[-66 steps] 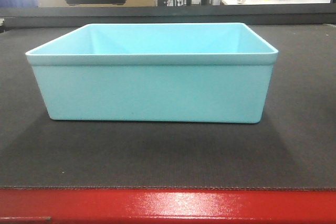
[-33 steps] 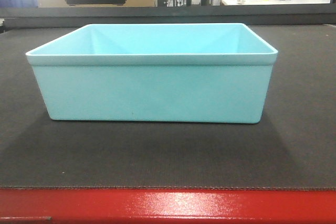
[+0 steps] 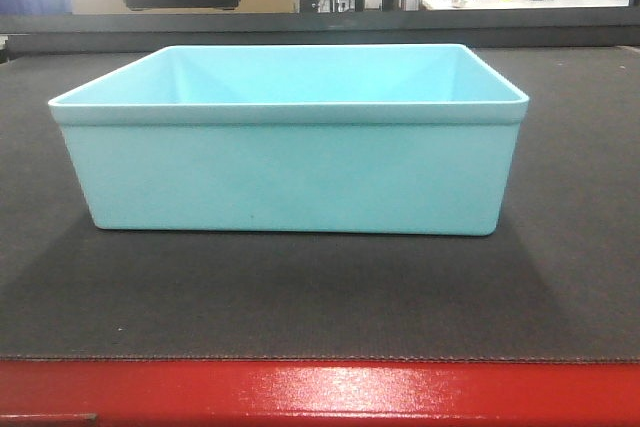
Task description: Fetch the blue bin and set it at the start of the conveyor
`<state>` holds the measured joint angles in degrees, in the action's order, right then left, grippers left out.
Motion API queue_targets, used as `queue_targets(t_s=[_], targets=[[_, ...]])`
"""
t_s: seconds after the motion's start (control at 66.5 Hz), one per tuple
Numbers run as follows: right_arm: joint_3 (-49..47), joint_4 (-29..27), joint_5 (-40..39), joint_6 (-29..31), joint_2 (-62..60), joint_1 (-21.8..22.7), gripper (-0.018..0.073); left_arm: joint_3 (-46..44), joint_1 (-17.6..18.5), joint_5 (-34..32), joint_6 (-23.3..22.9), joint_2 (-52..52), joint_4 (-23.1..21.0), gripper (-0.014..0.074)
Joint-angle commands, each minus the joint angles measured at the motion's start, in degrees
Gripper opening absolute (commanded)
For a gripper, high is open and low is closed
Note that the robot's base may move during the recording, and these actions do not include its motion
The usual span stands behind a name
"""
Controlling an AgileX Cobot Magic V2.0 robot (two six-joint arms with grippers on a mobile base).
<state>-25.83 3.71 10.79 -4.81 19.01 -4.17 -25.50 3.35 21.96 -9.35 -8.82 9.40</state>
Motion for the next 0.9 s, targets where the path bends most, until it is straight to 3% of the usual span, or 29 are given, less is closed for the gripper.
queue_targets(t_s=[0.0, 0.241, 0.406, 0.586, 0.782, 0.887], targets=[[0.12, 0.64, -1.36, 0.38, -0.31, 0.37, -0.0162, 0.11, -0.08, -0.69, -0.10, 0.33, -0.22, -0.0111], [0.12, 0.64, -1.36, 0.38, -0.31, 0.37, -0.0162, 0.83, -0.53, -0.72, -0.10, 0.74, -1.28, -0.0111], [0.12, 0.64, -1.36, 0.38, -0.31, 0.37, -0.0162, 3.83, -3.71, -1.56, 10.76, 5.11, -6.78, -0.0111], [0.12, 0.64, -1.36, 0.38, -0.31, 0.37, -0.0162, 15.52, -6.75, -6.85, 10.76, 8.82, -9.02, -0.0111], [0.12, 0.64, -1.92, 0.38, -0.31, 0.37, -0.0162, 25.50, -7.23, -21.96, 10.76, 8.82, -9.02, -0.0111], [0.12, 0.64, -1.92, 0.38, -0.31, 0.37, -0.0162, 25.50, -7.23, -19.17, 10.76, 8.82, -9.02, -0.0111]])
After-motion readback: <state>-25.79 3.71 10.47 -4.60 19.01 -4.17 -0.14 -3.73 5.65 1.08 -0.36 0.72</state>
